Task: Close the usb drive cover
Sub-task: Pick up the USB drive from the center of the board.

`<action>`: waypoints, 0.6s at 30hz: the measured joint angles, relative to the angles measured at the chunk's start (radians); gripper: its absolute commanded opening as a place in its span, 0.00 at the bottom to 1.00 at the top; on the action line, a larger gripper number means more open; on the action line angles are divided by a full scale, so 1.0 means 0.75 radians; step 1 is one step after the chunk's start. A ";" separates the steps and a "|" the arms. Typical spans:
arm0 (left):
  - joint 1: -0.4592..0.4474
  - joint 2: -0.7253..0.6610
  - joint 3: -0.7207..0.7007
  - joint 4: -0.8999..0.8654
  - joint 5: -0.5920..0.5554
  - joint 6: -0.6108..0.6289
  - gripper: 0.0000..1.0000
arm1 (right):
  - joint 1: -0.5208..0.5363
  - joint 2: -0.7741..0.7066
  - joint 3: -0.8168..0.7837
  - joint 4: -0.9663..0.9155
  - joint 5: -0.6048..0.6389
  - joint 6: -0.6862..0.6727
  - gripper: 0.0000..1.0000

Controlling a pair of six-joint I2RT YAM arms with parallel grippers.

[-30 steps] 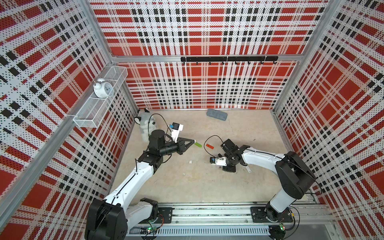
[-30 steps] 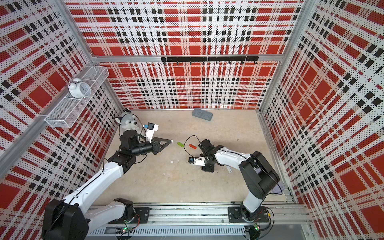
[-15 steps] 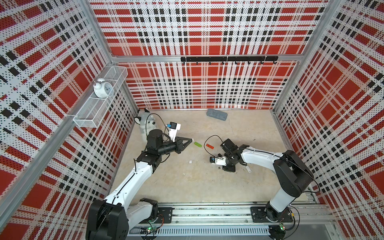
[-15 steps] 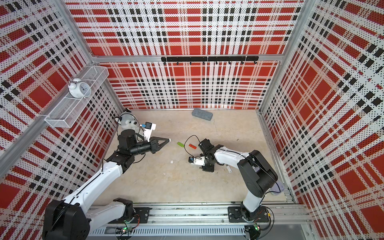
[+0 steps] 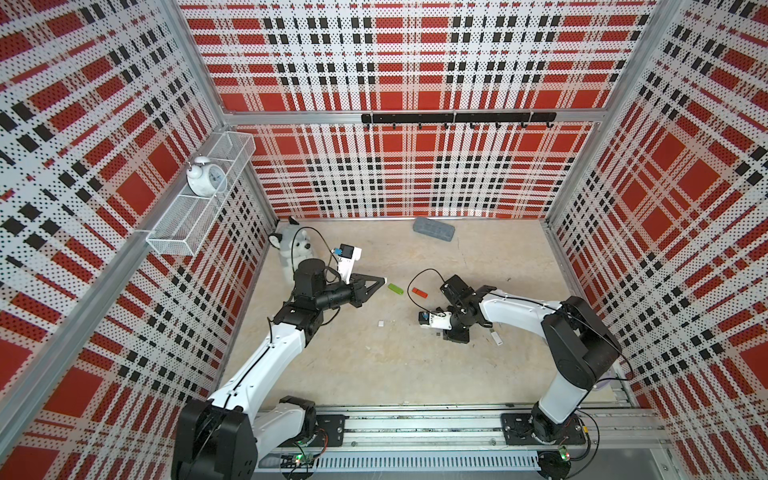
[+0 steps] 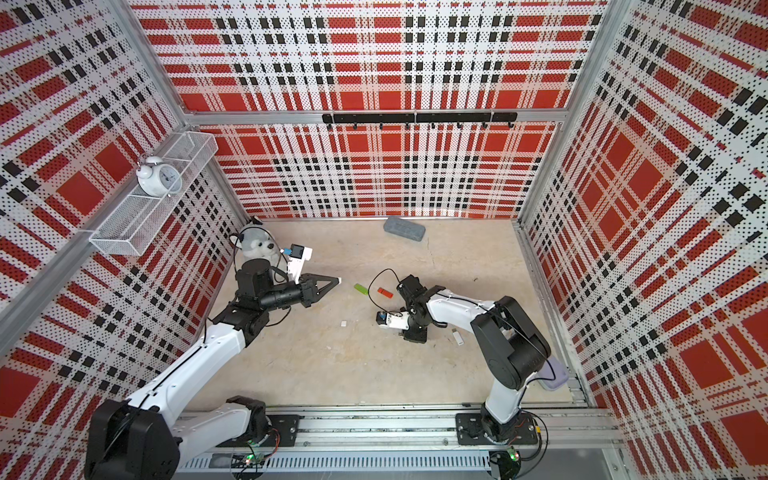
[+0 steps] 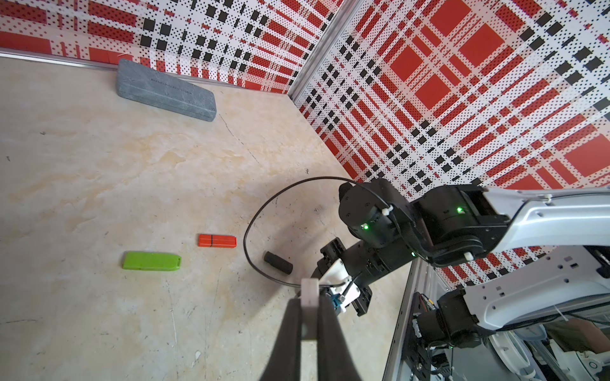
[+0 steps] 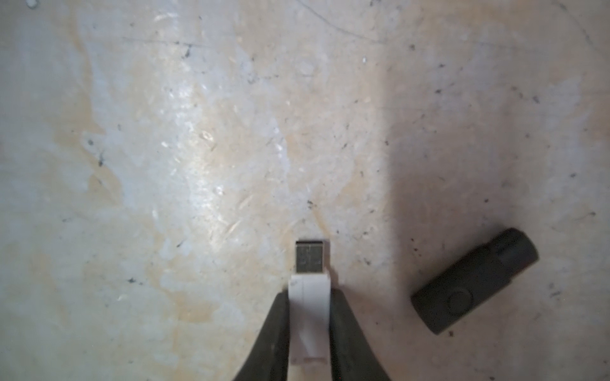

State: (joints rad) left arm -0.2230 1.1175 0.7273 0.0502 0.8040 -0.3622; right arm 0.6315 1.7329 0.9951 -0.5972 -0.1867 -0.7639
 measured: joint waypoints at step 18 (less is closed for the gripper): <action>-0.086 0.058 0.010 -0.017 0.005 -0.002 0.00 | 0.001 -0.486 -0.015 0.214 -0.032 0.136 0.13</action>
State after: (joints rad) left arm -0.2878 1.1610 0.7345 0.0372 0.8078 -0.3634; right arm 0.6319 1.3682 0.9840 -0.4366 -0.2104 -0.6617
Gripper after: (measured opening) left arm 0.101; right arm 0.200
